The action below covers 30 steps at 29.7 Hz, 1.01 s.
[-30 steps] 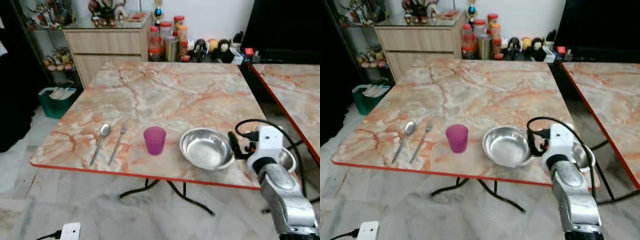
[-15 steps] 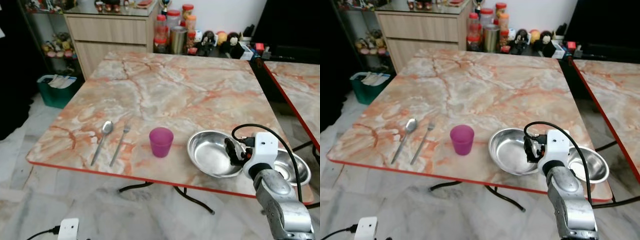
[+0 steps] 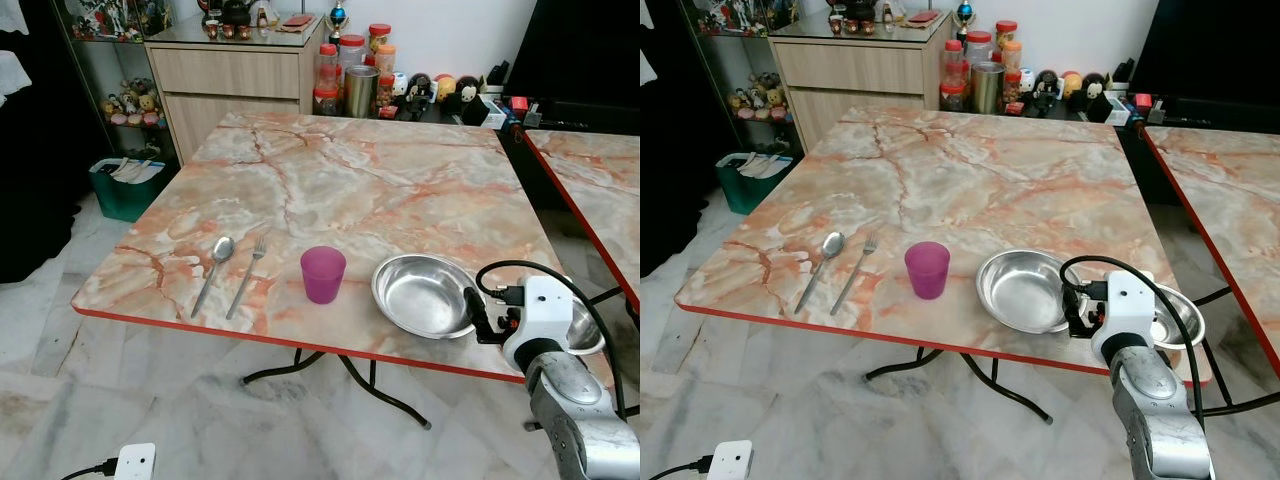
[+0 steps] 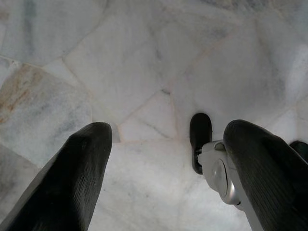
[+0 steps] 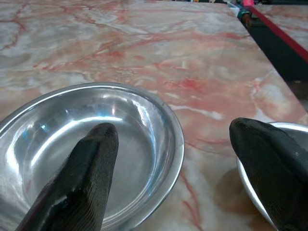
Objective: Setting the table
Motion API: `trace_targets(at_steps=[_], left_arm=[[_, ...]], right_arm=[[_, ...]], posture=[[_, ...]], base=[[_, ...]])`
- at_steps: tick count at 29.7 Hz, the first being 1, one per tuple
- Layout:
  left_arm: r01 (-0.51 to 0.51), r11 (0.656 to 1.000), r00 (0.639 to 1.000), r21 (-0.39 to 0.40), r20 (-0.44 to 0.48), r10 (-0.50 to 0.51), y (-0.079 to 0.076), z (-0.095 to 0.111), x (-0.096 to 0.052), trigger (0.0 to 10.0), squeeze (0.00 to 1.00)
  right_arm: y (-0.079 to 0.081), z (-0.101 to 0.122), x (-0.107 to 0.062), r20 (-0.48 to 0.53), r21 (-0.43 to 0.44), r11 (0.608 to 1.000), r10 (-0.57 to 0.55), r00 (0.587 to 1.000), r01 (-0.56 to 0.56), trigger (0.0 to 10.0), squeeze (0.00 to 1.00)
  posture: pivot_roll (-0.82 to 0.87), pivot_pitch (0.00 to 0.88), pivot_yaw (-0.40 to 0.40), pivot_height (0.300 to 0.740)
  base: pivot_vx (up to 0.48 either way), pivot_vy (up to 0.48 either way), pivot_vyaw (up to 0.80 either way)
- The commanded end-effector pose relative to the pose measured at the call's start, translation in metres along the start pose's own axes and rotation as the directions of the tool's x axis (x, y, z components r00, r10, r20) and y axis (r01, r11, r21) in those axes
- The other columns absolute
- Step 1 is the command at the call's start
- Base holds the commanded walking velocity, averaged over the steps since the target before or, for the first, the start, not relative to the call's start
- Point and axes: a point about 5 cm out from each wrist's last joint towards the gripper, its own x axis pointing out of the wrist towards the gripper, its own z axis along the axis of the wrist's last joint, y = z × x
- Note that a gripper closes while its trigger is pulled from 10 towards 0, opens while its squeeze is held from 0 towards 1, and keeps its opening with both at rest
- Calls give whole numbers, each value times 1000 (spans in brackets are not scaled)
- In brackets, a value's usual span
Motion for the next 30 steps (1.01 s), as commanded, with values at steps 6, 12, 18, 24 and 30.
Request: trace_targets(at_steps=[6, 12, 18, 24, 30], left_arm=[[6, 1000, 1000, 26, -13, -6, 1, -3, -1, 10000, 0], [8, 999, 1000, 34, -14, -7, 1, -3, -1, 10000, 0], [13, 999, 1000, 39, -13, -12, 1, -3, -1, 10000, 0], [17, 999, 1000, 47, -13, -16, 0, -2, 0, 10000, 0], [17, 999, 1000, 49, -13, -17, 0, -2, 0, 10000, 0]], right_arm=[[-5, -9, -1, -31, 118, 993, -13, 999, 17, 10000, 0], [1, -9, 1, -37, 229, 973, -3, 999, 12, 10000, 0], [2, -10, 1, -63, 292, 956, -17, 998, 35, 10000, 0], [2, -11, 3, -83, 352, 935, -22, 996, 50, 10000, 0], [3, -10, 4, -94, 302, 953, -1, 996, 30, 10000, 0]], posture=[[-20, 95, -22, 740], [-17, 96, -23, 740], [-19, 95, -23, 740], [-19, 95, -23, 740], [-17, 95, -25, 740]], base=[[0, 0, 0], [0, 0, 0], [0, 0, 0], [0, 0, 0], [0, 0, 0]])
